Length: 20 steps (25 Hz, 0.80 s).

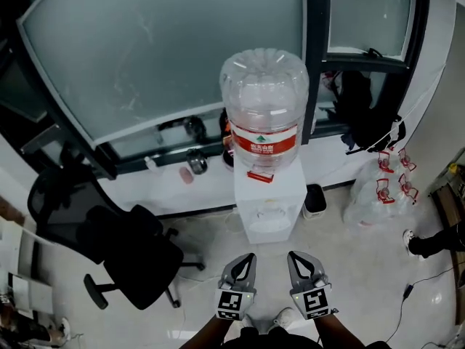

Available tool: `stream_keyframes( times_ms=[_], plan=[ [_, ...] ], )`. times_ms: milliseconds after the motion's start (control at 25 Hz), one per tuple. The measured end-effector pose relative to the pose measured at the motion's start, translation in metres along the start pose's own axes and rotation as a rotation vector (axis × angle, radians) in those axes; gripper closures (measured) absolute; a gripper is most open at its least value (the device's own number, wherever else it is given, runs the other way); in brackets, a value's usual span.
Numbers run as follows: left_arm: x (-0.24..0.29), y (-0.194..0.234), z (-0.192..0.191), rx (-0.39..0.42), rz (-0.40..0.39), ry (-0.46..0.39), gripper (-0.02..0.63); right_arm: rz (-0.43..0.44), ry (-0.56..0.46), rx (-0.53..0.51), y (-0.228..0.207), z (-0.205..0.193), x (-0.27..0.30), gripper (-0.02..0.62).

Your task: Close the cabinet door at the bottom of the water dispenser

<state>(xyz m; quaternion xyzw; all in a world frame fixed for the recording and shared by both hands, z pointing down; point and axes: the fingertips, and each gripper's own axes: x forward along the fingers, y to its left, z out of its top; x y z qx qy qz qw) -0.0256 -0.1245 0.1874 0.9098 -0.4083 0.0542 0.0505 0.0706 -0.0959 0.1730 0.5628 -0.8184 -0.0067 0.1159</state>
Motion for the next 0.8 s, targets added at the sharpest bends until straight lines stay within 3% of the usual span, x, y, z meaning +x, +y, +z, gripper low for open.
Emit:
stream_keyframes(
  times_ms=[200, 800],
  plan=[
    [-0.017, 0.011, -0.013, -0.011, 0.042, 0.000, 0.589, -0.029, -0.038, 0.020, 0.000, 0.003, -0.012, 0.594],
    [-0.044, -0.010, 0.003, -0.028, 0.027, -0.039, 0.589, -0.053, -0.122, 0.021, 0.014, 0.024, -0.039, 0.594]
  ],
)
